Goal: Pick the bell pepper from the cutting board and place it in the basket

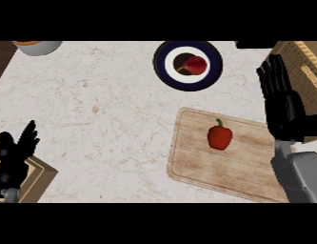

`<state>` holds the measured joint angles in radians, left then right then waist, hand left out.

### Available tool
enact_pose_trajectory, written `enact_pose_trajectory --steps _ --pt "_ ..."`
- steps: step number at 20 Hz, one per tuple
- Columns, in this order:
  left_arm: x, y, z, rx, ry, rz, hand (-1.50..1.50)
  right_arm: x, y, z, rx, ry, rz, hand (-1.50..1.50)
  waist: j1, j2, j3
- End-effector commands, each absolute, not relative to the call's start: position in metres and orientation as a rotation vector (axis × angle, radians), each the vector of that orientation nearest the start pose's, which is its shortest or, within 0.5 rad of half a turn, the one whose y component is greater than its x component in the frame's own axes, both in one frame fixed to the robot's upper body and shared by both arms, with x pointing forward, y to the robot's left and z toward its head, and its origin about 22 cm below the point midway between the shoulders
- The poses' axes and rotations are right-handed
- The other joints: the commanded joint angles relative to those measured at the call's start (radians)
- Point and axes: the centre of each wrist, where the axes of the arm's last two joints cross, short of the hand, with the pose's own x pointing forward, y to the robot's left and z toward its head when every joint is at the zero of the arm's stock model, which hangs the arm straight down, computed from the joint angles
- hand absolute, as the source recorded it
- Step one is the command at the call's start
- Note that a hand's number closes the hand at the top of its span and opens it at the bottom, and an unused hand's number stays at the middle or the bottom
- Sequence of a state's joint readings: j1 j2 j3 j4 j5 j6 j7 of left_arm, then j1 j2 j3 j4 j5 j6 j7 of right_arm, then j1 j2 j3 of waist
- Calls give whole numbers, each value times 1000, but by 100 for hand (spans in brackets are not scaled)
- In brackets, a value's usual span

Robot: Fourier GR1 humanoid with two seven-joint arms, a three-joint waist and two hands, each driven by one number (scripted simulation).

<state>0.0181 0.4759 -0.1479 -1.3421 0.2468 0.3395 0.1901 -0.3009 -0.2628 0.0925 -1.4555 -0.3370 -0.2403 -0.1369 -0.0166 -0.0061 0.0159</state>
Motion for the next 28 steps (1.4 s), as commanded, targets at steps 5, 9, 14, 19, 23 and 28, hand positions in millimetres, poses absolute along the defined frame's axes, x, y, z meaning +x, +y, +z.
enact_pose_trajectory --steps 5,9,14,19,23,28 --pt "266 299 19 378 -1366 -136 0 288 -306 6 243 -1927 -173 150 -7 18 -9" --pt "262 297 15 329 -1345 -132 0 300 -232 44 530 -2336 -79 150 -23 7 -8" --pt "262 284 12 309 -1335 -165 0 278 -205 21 -20 -2377 -39 -150 -20 3 -17" --pt "272 300 27 332 -1348 -166 0 267 -269 27 -534 -2090 265 -150 -42 -4 -24" --pt "271 290 22 321 -1353 -166 0 249 -320 48 -710 -1853 615 -150 -54 -8 -26" --pt "275 290 20 321 -1346 -170 0 233 -320 82 -566 -1540 942 -150 -37 -5 -26"
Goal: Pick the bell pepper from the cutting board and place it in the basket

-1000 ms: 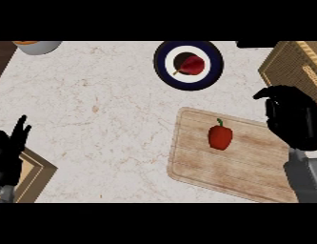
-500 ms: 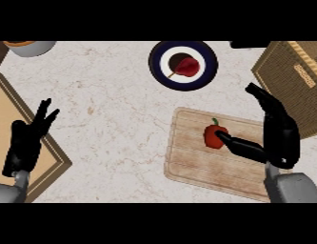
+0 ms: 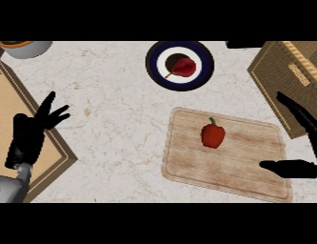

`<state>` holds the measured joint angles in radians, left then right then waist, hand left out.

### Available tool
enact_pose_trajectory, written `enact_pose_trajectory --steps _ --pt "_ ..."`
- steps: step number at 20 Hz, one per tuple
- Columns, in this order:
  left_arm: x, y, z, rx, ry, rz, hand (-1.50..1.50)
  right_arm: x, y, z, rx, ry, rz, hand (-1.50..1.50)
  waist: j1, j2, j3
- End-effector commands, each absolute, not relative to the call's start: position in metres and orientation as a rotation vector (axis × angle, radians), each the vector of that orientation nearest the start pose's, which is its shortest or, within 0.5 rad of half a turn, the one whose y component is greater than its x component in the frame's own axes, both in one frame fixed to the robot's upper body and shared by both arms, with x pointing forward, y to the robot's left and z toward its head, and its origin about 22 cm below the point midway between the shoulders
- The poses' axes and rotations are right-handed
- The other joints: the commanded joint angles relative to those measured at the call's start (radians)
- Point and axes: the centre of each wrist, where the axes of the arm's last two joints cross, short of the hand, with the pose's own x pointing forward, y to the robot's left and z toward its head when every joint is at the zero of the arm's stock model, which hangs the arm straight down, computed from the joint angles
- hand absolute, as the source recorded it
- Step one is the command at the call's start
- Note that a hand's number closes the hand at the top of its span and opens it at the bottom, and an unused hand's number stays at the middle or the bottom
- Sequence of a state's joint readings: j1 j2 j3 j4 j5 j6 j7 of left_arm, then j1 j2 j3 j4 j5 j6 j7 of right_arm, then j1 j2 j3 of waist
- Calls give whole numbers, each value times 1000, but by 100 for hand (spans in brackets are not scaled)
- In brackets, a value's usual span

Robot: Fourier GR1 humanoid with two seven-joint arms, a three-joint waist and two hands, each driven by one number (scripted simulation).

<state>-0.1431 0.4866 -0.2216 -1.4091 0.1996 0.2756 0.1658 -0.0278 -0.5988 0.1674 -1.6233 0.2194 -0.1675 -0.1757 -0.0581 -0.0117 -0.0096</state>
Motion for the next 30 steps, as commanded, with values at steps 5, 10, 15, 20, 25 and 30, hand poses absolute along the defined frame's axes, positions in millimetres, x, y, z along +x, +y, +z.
enact_pose_trajectory --steps 5,10,15,20,25,30 --pt "282 280 23 283 -1350 -191 0 209 -295 137 -452 -1459 1011 -150 29 6 6" --pt "291 283 22 281 -1358 -200 0 172 -279 145 -439 -1426 940 -150 42 9 9" --pt "288 277 16 255 -1346 -223 0 188 -289 155 -497 -1457 837 -150 53 11 10" --pt "285 266 37 271 -1365 -213 0 193 -288 134 -594 -1485 821 -150 58 10 10" --pt "302 287 18 271 -1357 -205 0 184 -277 99 -590 -1481 803 -150 51 12 10" --pt "290 287 13 265 -1354 -213 0 207 -272 104 -542 -1457 795 -150 57 11 9"
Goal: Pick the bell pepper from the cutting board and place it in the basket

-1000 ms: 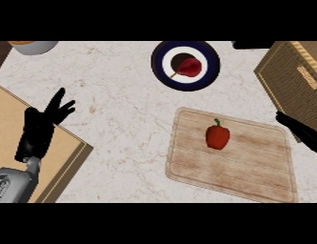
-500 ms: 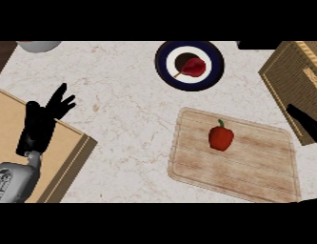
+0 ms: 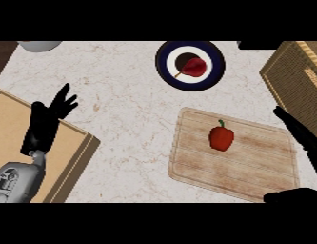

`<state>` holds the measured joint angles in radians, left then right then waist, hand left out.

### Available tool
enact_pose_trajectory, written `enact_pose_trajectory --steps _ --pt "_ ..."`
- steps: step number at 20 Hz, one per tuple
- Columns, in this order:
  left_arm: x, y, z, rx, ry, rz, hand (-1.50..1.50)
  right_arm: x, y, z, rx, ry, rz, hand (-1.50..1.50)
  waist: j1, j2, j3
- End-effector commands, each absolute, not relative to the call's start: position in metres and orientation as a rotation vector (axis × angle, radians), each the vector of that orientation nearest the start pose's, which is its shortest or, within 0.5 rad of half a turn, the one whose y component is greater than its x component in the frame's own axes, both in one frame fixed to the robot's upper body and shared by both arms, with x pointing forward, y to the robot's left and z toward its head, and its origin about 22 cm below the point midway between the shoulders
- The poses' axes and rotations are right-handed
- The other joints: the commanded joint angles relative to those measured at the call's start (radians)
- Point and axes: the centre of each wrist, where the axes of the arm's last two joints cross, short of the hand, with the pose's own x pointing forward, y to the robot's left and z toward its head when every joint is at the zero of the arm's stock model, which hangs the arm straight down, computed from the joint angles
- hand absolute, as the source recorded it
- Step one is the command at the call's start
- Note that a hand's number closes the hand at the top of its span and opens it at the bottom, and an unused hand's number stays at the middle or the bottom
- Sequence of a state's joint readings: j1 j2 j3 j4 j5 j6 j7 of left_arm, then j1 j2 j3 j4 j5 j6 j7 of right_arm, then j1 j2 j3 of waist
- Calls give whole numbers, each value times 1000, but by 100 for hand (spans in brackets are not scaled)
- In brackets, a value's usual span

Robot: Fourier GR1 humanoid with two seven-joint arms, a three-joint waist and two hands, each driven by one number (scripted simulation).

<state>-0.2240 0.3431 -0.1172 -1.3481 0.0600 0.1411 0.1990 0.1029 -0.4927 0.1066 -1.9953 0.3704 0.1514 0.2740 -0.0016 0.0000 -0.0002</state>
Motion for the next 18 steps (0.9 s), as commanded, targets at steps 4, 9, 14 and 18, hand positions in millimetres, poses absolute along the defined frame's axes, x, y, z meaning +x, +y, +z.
enact_pose_trajectory --steps 4,9,14,18 --pt "293 288 22 273 -1373 -196 0 236 -264 78 -533 -1446 827 -150 5 1 0" --pt "289 283 26 263 -1360 -197 0 260 -271 57 -553 -1478 800 -150 8 1 0" --pt "299 267 22 263 -1350 -200 0 258 -252 54 -537 -1465 806 -150 2 0 0" --pt "296 274 18 243 -1357 -216 0 266 -234 41 -539 -1472 822 -150 3 0 0"
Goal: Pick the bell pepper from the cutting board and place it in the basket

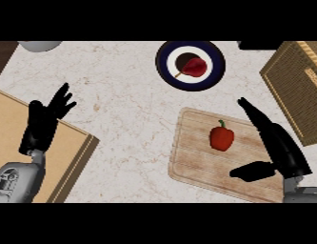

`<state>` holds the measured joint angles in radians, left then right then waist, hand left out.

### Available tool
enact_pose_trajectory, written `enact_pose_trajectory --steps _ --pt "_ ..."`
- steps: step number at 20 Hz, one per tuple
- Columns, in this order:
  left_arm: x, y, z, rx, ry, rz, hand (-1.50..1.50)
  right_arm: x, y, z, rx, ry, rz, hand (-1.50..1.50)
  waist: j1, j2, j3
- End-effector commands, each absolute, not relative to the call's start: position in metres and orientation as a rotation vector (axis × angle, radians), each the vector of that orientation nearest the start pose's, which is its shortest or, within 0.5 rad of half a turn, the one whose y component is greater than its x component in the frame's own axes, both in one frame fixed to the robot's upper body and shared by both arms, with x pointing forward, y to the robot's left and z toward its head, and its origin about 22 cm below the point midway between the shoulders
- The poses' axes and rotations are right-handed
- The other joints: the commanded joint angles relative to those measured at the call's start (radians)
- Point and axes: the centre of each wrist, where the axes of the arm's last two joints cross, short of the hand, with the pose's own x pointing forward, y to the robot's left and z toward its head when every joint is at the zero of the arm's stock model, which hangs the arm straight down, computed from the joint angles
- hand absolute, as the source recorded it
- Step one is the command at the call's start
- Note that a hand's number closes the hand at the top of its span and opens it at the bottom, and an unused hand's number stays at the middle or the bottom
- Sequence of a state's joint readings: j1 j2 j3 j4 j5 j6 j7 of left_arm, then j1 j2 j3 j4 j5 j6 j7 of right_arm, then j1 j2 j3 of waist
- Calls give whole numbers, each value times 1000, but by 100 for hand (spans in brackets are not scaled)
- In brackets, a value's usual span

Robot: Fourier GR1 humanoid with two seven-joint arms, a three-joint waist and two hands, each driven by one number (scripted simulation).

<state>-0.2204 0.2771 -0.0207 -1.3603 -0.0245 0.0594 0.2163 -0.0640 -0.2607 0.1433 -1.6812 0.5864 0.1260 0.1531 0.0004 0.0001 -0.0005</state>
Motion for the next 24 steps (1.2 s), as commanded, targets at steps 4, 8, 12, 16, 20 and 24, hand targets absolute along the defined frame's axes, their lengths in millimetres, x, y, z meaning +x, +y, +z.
enact_pose_trajectory --steps 4,8,12,16,20,24 --pt "279 283 22 279 -1356 -211 0 273 -226 24 -535 -1464 840 -150 4 0 1" --pt "300 277 9 278 -1351 -218 0 278 -225 44 -531 -1443 816 -150 -2 0 0" --pt "294 290 21 263 -1358 -204 0 279 -214 4 -515 -1386 852 -150 2 1 1" --pt "304 256 29 260 -1354 -214 0 272 -223 22 -504 -1390 828 -150 -2 0 0" --pt "282 279 18 267 -1355 -206 0 253 -223 -2 -493 -1389 841 -150 -1 -1 1" --pt "306 269 44 278 -1371 -206 0 272 -216 18 -499 -1380 811 -150 -2 -1 0"
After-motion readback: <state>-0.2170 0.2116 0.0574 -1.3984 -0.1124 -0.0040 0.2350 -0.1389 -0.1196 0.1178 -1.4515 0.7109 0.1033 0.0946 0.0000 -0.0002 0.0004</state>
